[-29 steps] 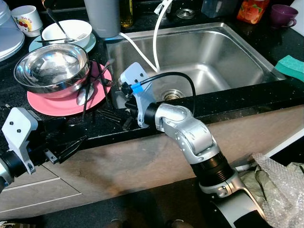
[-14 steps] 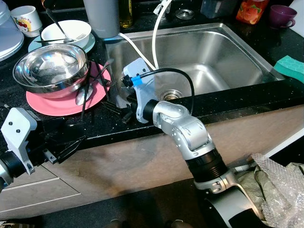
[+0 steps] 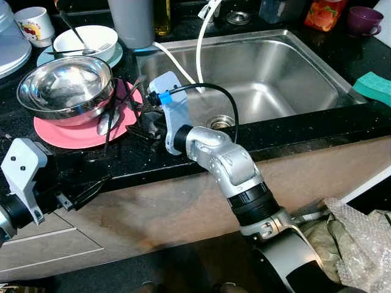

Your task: Kitchen organization

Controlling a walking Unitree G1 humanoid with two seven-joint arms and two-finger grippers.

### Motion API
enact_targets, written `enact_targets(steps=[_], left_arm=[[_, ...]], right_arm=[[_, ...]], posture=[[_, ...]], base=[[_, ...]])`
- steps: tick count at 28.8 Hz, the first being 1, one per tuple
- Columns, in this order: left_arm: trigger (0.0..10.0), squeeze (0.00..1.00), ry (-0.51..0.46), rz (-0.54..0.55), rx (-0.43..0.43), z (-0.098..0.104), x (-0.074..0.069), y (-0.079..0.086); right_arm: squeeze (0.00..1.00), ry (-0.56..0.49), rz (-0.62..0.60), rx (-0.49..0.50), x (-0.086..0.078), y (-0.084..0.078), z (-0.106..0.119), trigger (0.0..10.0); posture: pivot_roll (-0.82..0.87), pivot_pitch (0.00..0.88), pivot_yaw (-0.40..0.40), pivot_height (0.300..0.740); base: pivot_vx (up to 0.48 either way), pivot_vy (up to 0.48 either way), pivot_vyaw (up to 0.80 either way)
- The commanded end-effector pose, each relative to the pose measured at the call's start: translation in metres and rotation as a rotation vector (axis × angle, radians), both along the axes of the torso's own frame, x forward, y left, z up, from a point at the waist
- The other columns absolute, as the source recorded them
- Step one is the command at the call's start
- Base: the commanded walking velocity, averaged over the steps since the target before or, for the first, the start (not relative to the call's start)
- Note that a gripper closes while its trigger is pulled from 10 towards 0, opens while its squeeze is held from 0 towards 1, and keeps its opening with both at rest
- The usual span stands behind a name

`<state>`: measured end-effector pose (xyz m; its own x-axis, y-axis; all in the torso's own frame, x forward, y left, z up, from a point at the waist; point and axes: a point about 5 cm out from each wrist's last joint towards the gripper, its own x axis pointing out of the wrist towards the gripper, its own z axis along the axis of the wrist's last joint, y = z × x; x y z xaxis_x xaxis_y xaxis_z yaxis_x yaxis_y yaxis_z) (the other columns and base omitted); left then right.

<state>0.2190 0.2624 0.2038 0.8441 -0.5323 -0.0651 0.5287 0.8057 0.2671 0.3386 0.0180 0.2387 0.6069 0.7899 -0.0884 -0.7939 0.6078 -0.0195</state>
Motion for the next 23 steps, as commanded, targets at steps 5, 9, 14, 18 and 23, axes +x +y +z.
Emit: enact_targets(steps=[5, 9, 14, 18, 23], left_arm=[[10.0, 0.0, 0.06, 0.001, 0.032, -0.0078, -0.0019, 0.0017], [10.0, 0.0, 0.059, 0.001, 0.034, -0.0075, -0.0012, 0.0018], [10.0, 0.0, 0.058, -0.001, 0.035, -0.0074, -0.0009, 0.0016], [10.0, 0.0, 0.059, -0.004, 0.035, -0.0073, -0.0005, 0.0014], [10.0, 0.0, 0.058, -0.005, 0.035, -0.0073, 0.0, 0.0012]], right_arm=[[0.0, 0.015, -0.016, 0.002, 0.0036, 0.0, -0.0024, 1.6], [0.0, 0.014, -0.021, -0.001, 0.0051, -0.0005, -0.0026, 1.5], [0.0, 0.015, -0.027, -0.001, 0.0056, -0.0007, -0.0028, 1.7], [0.0, 0.016, -0.03, 0.0, 0.0057, -0.0011, -0.003, 1.9], [0.0, 0.017, -0.038, 0.001, 0.0064, -0.0024, -0.0039, 1.8]], posture=[[0.07, 0.157, -0.004, 0.74], [0.07, 0.156, -0.001, 0.74], [0.07, 0.156, 0.003, 0.74], [0.07, 0.156, 0.004, 0.74], [0.07, 0.155, 0.005, 0.74]], base=[[0.0, 0.0, 0.0], [0.0, 0.0, 0.0], [0.0, 0.0, 0.0], [0.0, 0.0, 0.0], [0.0, 0.0, 0.0]])
